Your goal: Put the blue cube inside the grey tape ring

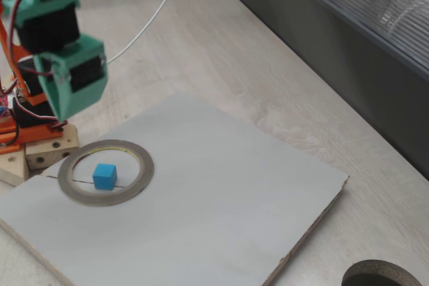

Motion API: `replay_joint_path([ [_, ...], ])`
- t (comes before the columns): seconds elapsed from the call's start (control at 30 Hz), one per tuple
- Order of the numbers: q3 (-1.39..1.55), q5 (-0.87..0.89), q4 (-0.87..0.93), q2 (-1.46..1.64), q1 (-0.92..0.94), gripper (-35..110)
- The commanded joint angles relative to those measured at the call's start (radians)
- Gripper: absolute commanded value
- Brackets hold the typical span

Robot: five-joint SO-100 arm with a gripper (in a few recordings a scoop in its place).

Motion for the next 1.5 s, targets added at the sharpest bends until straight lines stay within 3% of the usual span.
replay_joint_path([
  [0.0,0.135,0.057,-0.110,0.110,0.046,2],
  [0.17,0.310,0.175,-0.170,0.212,0.043,2],
  [0.47,0.319,0.224,-0.170,0.215,0.043,2],
  [0.67,0.319,0.353,-0.170,0.213,0.043,2],
  [1.47,0.330,0.348,-0.169,0.199,0.037,2],
])
